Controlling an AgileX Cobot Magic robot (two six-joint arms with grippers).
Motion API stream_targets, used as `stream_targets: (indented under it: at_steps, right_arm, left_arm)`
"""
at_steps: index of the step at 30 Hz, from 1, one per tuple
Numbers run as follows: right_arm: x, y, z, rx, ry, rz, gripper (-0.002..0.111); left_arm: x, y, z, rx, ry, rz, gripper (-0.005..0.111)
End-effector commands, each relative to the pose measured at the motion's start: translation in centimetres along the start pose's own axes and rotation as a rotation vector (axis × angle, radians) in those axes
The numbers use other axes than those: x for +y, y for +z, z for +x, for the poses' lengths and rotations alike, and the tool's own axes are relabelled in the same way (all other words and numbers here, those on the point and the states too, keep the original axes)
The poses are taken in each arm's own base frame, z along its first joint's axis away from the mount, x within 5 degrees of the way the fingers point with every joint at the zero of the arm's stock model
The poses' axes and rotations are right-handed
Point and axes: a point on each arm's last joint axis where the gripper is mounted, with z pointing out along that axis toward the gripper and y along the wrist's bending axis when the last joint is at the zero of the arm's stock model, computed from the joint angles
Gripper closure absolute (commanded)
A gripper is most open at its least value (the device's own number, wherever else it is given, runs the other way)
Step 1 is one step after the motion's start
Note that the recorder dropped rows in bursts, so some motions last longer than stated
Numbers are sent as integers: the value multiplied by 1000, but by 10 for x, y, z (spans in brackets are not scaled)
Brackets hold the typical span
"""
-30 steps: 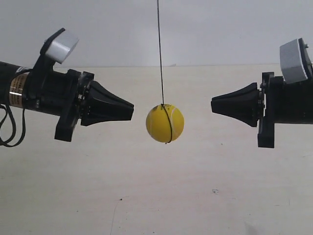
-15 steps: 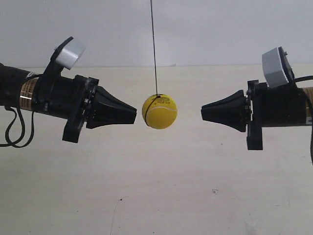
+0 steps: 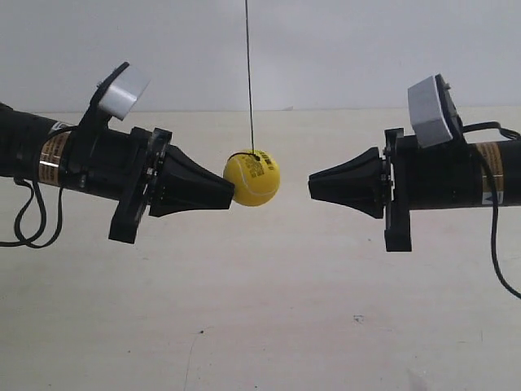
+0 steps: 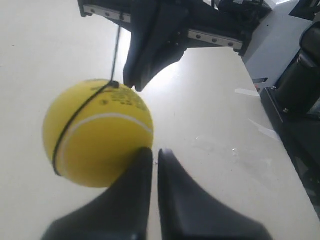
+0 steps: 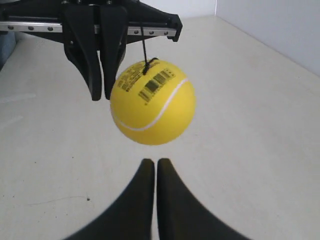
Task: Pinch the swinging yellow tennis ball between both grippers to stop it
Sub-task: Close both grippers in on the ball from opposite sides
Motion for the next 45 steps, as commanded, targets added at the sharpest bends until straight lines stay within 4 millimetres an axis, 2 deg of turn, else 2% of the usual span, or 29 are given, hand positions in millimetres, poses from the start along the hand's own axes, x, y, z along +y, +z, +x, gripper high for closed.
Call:
stream_targets:
  at_steps: [1,12,21,32,40,45]
  right_arm:
    - [-5,1,-6,-4,-19,9,108]
    - [-4,1,-6,-3,-9,-10,108]
    - [-12,8,13,8,49,-35,108]
    - [-14,10,15,10,61,-37,108]
    - [-4,33,4,7,13,-119,108]
    - [-2,42,-1,8,-12,-139,108]
  left_arm:
    - [-1,1,-1,4,7,15,102]
    - [-1,1,-1,2,4,13,102]
    - [-1,1,-1,2,1,13,102]
    - [-1,1,-1,2,1,13,102]
    - [-1,1,-1,2,1,13,102]
    - [-1,1,-1,2,1,13,102]
